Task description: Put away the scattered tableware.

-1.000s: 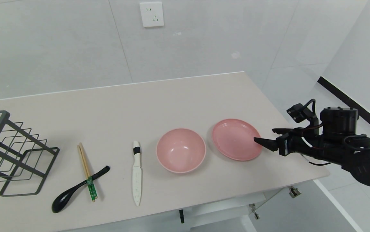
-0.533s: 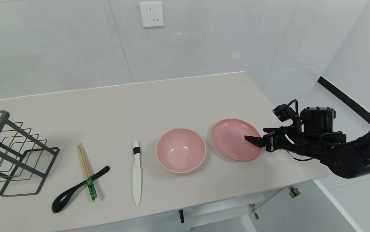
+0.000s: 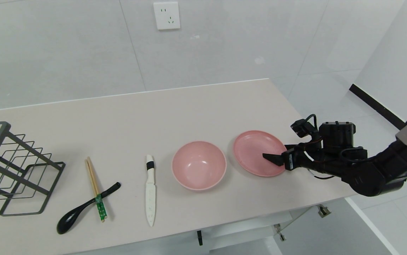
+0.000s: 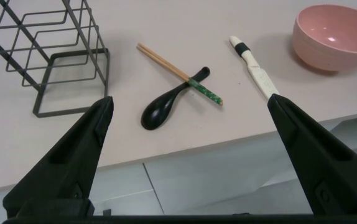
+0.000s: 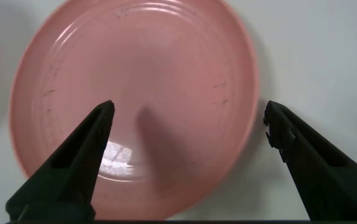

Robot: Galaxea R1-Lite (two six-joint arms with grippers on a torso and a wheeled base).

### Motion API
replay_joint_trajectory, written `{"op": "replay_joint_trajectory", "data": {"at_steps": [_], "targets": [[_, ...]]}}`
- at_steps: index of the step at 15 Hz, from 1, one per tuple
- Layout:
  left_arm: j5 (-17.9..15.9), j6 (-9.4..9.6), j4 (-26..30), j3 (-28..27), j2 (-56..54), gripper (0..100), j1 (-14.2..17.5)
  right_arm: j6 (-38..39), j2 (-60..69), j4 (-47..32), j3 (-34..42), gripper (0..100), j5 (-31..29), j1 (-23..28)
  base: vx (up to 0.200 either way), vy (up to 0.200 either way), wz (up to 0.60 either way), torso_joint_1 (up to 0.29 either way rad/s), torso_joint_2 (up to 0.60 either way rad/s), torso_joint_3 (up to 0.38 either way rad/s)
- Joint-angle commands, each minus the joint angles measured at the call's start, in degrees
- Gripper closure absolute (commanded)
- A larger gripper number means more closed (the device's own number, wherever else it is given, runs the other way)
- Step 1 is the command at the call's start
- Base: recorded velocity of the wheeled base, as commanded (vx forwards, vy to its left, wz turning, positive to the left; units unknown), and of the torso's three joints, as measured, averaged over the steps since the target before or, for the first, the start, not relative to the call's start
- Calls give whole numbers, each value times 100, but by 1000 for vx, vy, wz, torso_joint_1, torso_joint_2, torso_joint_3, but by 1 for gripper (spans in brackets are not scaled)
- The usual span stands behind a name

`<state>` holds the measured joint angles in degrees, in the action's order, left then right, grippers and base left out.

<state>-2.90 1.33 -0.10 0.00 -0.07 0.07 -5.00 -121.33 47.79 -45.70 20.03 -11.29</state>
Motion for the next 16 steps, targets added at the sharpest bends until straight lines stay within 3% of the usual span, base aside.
{"op": "replay_joint_trajectory", "data": {"at_steps": [1, 6, 7, 13, 16], "targets": [[0, -1, 1, 0, 7, 0, 1, -1, -4, 3, 26, 0, 1, -110, 0, 0, 0, 0, 0, 0], [0, -10, 1, 0, 7, 0, 1, 16, -180, 3, 18, 0, 1, -102, 0, 0, 0, 0, 0, 0], [0, -10, 1, 0, 7, 0, 1, 8, -242, 3, 9, 100, -8, -84, 0, 0, 0, 0, 0, 0], [-9, -27, 1, 0, 16, 0, 1, -28, -242, 3, 9, 100, -157, 21, 0, 0, 0, 0, 0, 0], [-9, -10, 1, 0, 16, 0, 1, -10, -92, 583, 132, 100, -157, -31, 0, 0, 0, 0, 0, 0]]}}
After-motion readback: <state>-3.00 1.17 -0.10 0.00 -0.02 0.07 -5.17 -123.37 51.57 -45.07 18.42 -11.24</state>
